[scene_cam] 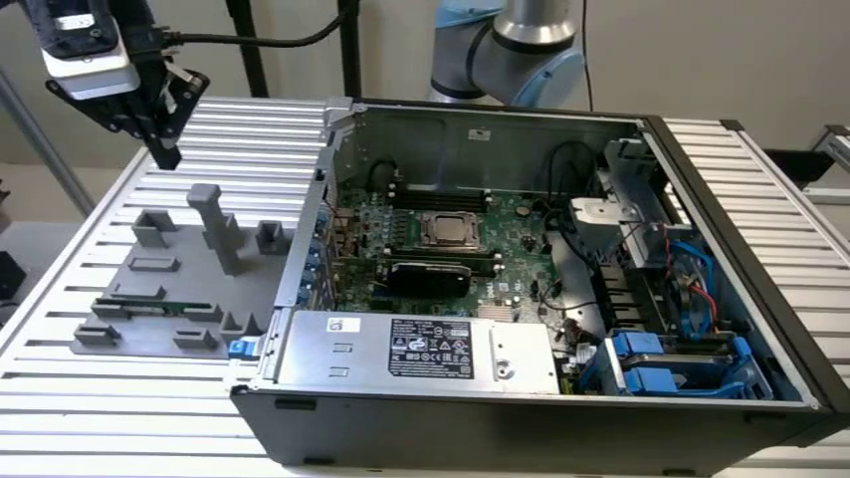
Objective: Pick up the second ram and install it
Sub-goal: 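Reach for the second ram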
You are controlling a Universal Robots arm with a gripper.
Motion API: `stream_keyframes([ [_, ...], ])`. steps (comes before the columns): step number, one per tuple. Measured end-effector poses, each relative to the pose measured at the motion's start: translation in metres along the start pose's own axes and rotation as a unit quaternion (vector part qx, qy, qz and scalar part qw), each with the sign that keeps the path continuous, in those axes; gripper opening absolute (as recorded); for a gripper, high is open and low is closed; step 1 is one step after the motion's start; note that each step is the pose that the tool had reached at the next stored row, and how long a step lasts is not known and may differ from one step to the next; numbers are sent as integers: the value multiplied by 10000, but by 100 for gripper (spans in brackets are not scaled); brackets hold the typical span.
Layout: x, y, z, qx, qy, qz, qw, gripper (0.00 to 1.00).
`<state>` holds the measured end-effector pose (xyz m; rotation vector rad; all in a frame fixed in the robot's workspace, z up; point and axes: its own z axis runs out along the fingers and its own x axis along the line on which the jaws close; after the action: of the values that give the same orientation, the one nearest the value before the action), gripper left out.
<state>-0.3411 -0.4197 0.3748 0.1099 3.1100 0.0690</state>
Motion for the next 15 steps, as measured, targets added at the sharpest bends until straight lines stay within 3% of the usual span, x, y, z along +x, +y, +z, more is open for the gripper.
stream_keyframes([
  [8,350,-50,79,10,0,0,10000,0],
  [15,449,-154,132,14,38,1,10000,0],
])
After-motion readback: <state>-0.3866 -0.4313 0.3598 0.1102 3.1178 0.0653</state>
